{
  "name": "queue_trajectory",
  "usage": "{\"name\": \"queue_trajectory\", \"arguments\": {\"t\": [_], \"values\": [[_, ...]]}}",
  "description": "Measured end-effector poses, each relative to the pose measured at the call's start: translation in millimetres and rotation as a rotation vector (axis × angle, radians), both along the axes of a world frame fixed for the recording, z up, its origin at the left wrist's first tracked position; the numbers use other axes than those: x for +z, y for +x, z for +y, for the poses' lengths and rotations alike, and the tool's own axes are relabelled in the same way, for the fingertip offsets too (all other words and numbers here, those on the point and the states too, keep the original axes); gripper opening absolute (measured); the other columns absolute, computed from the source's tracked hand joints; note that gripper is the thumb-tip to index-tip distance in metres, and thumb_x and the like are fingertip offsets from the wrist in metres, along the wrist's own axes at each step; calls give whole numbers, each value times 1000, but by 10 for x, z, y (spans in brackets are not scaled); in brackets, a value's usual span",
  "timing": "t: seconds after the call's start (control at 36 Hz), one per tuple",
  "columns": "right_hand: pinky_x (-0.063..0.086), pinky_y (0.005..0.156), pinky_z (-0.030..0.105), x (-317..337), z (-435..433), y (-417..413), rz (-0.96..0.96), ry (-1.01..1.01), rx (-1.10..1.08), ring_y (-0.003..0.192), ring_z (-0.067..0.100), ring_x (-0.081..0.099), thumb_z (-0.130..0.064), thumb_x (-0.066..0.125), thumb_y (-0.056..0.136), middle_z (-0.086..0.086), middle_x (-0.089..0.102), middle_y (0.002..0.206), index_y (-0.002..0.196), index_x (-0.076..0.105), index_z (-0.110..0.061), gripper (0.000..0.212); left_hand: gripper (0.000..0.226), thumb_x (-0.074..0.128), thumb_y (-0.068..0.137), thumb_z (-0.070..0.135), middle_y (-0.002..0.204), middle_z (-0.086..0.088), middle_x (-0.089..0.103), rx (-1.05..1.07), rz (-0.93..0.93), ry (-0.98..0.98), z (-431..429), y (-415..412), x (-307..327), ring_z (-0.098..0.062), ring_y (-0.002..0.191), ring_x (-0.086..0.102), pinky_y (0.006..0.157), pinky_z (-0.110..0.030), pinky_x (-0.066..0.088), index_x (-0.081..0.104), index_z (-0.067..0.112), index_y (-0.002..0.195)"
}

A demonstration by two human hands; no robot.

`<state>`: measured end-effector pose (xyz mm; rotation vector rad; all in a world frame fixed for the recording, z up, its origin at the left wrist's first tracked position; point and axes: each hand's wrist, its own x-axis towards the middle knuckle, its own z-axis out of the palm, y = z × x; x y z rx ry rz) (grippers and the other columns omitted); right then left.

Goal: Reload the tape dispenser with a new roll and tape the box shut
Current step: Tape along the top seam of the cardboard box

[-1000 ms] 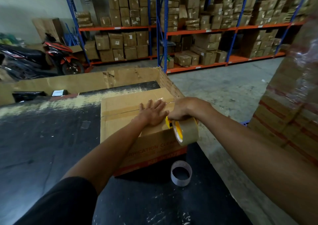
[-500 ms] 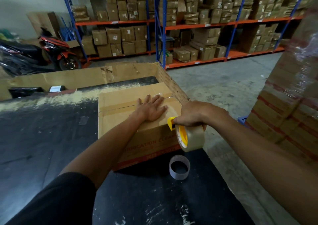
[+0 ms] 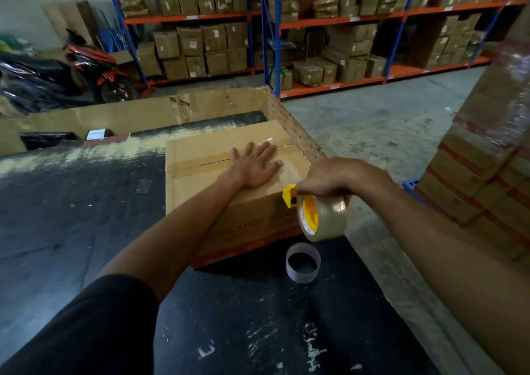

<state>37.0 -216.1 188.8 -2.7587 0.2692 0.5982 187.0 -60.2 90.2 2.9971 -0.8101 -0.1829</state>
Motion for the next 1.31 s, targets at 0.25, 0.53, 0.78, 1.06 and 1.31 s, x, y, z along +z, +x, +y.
{"name": "queue_trajectory", "arguments": {"t": [0.25,0.53,0.78,1.06,1.31], "values": [[53,102,49,-711,-436,21,279,651,-76,109,32,71,-54,76,80,11,76,114,115,74,-13,54,69,15,103,68,175,11,0,-25,13,-39,51,30,-46,-28,162,-1,123,-67,1,5,37,164],[50,92,46,-869,-49,60,423,729,218,105,29,64,-21,81,86,13,68,113,131,59,1,54,63,31,110,48,175,1,10,-46,64,-362,540,-130,89,-19,161,12,131,-47,7,18,22,165],[51,104,47,-1392,813,168,419,467,455,116,22,64,-38,78,85,1,68,127,134,65,-25,52,52,38,108,42,172,-7,21,419,-72,-317,1454,-511,55,-43,160,6,117,-81,5,40,21,155],[55,86,31,-1859,1285,218,501,437,359,112,17,62,-30,82,83,-4,65,127,137,63,-37,57,55,31,112,38,173,-14,15,400,-9,-424,1534,-710,62,-32,161,8,131,-51,7,30,15,162],[45,109,43,-2115,1377,195,288,373,421,123,21,59,-32,79,85,0,65,136,139,60,-33,57,56,27,112,40,173,-15,13,399,0,-366,1512,-716,94,-32,161,6,131,-52,6,26,17,163]]}}
